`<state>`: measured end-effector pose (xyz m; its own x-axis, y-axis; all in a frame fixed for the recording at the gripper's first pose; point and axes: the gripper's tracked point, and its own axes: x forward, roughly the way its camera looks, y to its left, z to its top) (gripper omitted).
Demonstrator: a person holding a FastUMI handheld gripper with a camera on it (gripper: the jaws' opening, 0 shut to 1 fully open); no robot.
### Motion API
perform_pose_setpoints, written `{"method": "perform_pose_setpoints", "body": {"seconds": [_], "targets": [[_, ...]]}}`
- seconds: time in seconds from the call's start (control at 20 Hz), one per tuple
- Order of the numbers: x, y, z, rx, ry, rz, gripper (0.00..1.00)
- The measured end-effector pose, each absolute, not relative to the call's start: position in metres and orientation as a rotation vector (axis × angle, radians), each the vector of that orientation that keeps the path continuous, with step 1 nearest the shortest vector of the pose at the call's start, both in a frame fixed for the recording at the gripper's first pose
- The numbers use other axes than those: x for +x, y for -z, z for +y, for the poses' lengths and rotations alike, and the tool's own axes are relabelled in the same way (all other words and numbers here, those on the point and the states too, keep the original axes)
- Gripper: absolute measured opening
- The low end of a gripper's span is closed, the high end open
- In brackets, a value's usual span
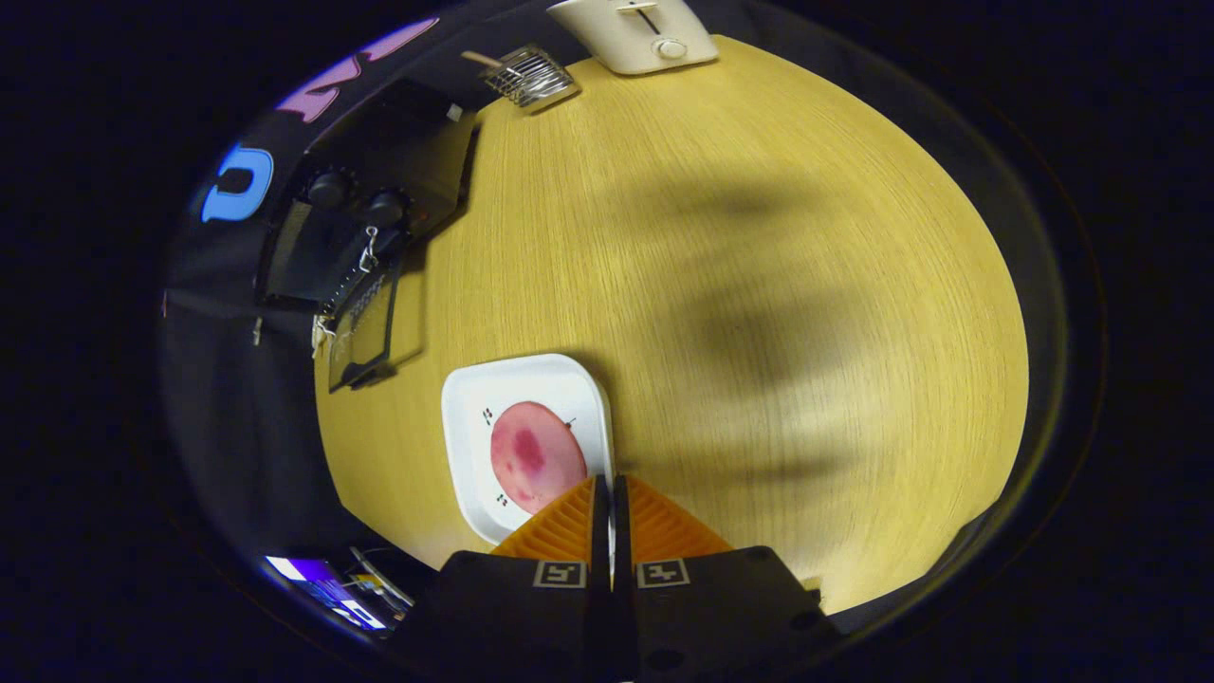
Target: Open the toaster oven, put the food inside, and close the toaster oven door.
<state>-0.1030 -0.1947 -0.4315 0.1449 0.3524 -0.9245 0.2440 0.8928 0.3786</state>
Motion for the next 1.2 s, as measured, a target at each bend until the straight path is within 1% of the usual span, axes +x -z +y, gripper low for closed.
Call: {"method": "perform_pose_setpoints", "body": {"seconds": [0.2,0.4,0.6,0.8,0.95,1.2], "targets": [[-0.106,0.420,-0.194,0.702,-0.021,1.374,0.05],[-0.123,0.402,-0.167,0.862,0.011,1.310,0.05],[-0.139,0.383,-0.118,1.003,0.080,1.241,0.05],[-0.144,0.371,-0.040,1.134,0.151,1.187,0.05],[-0.127,0.372,0.012,1.204,0.213,1.131,0.05],[-0.081,0.384,0.058,1.307,0.421,0.979,0.05]]}}
